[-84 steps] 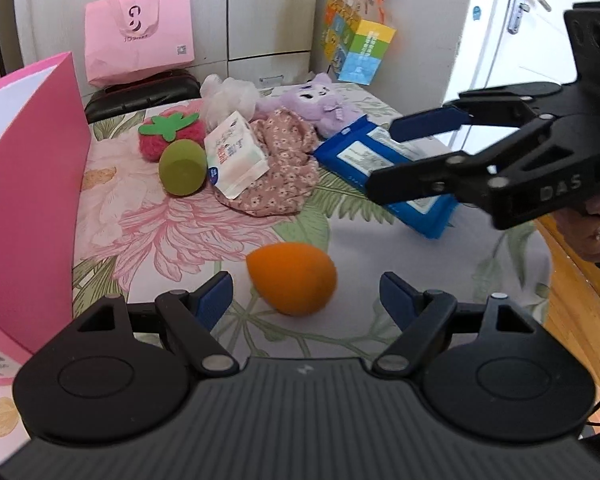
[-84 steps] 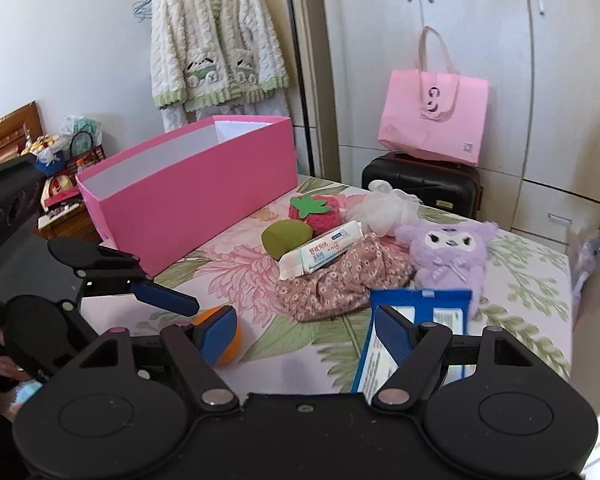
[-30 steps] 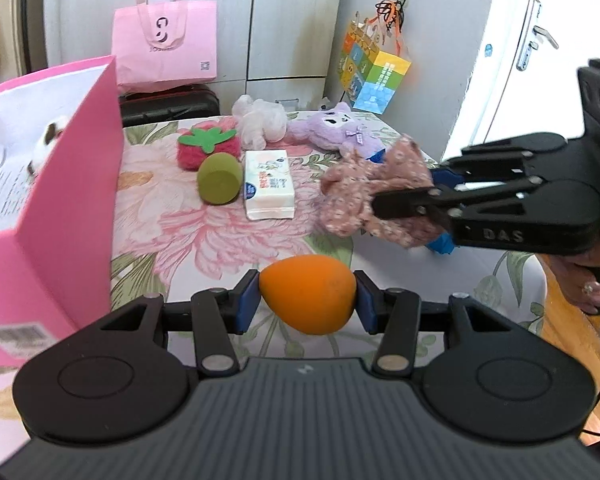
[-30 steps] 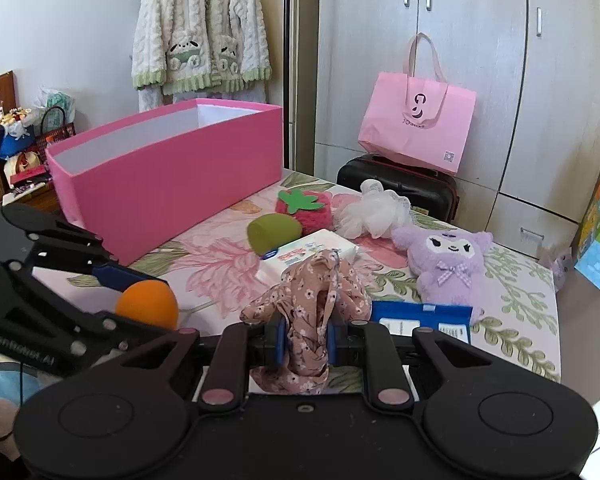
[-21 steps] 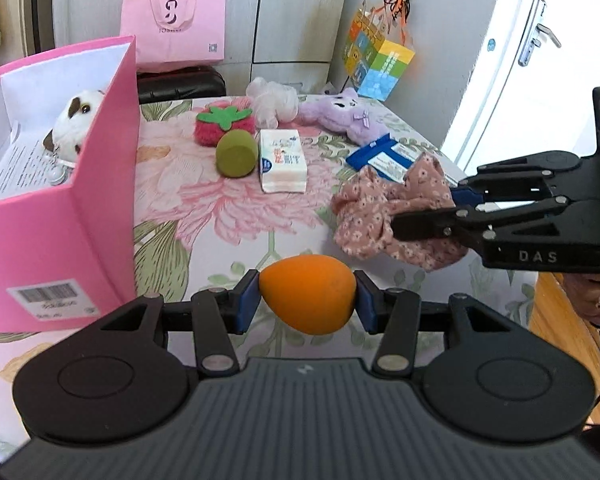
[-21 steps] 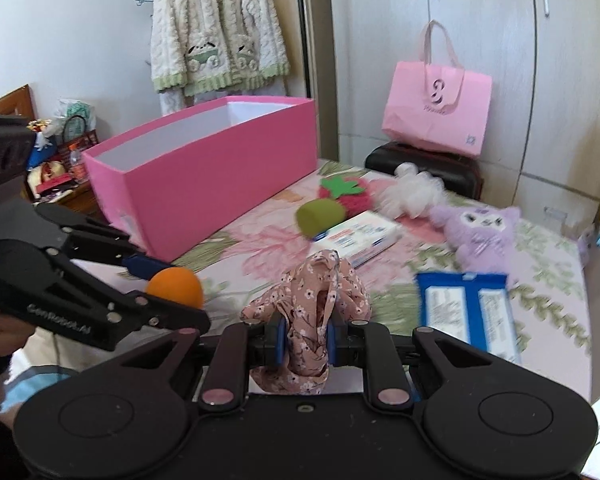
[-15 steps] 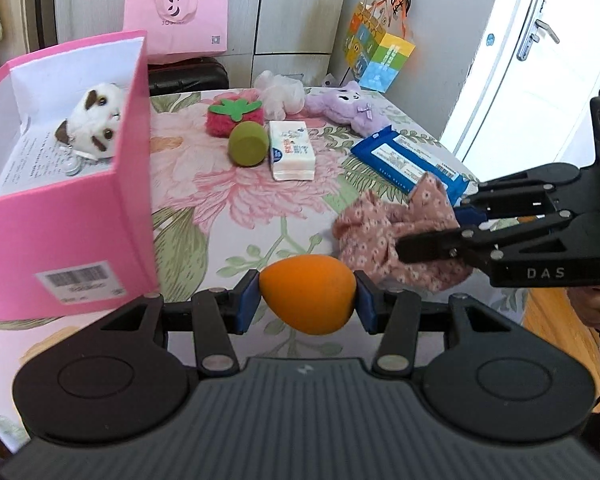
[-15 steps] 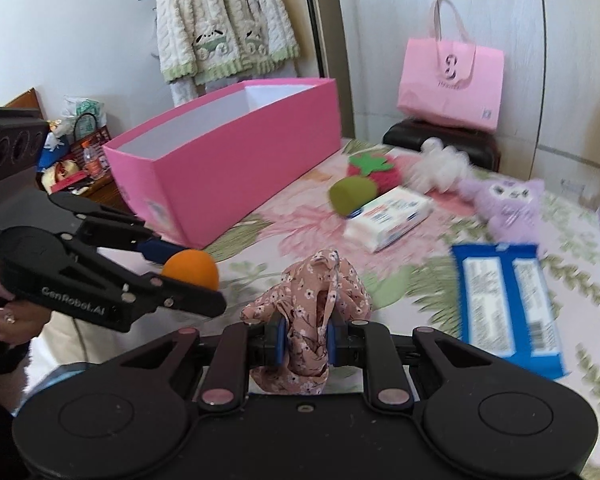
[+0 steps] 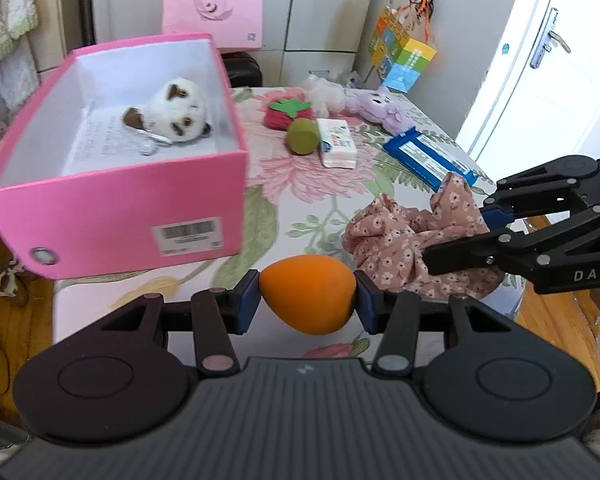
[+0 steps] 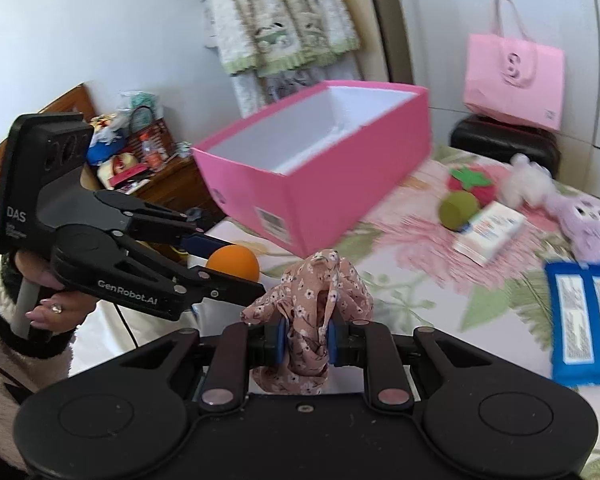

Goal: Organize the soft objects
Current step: 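Carry the orange sponge and floral cloth into the pink box and open both grippers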

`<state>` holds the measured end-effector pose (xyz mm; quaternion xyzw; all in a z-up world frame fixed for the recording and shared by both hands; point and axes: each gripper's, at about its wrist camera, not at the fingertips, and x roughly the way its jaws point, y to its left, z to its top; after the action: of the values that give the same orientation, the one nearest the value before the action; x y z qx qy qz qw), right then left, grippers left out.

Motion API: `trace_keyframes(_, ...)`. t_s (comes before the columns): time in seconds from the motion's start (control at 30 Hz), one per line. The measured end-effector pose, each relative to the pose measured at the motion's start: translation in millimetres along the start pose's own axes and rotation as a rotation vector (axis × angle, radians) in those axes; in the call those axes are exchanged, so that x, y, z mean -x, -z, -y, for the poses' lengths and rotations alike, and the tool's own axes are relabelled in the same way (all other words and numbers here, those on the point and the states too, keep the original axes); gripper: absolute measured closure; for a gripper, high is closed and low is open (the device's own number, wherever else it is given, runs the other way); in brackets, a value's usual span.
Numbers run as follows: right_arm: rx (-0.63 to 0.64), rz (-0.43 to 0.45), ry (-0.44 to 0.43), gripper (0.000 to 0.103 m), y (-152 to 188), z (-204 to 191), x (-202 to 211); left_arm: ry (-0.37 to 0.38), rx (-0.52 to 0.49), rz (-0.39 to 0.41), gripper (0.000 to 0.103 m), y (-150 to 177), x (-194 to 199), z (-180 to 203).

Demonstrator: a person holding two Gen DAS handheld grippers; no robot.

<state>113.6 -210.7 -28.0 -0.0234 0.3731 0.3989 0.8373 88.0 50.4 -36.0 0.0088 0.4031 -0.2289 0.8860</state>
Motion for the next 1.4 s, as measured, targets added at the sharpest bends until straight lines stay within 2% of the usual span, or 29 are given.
trace_keyframes(0.2, 0.044, 0.022, -0.038, 0.079, -25, -20, -5, -0.051, 0.003, 0.052, 0.055, -8, 34, -17)
trace_keyframes(0.47, 0.07, 0.119, -0.071, 0.079, -69, -31, -9, -0.115, 0.022, 0.156, 0.055, -27, 64, -44)
trace_keyframes(0.67, 0.077, 0.169, -0.072, 0.079, -102, -30, -26, -0.158, 0.033, 0.228, 0.055, -53, 71, -64)
trace_keyframes(0.83, 0.073, 0.206, -0.056, 0.079, -133, -13, -45, -0.21, 0.026, 0.282, 0.054, -78, 57, -79)
trace_keyframes(1.0, 0.019, 0.181, -0.071, 0.078, -165, 14, -81, -0.232, 0.028, 0.261, 0.054, -106, 18, -96)
trace_keyframes(1.27, -0.068, 0.087, -0.038, 0.078, -205, 55, -154, -0.268, 0.133, 0.183, 0.054, -138, -46, -144)
trace_keyframes(1.4, -0.112, 0.03, -0.028, 0.078, -219, 72, -186, -0.223, 0.116, 0.119, 0.054, -151, -62, -157)
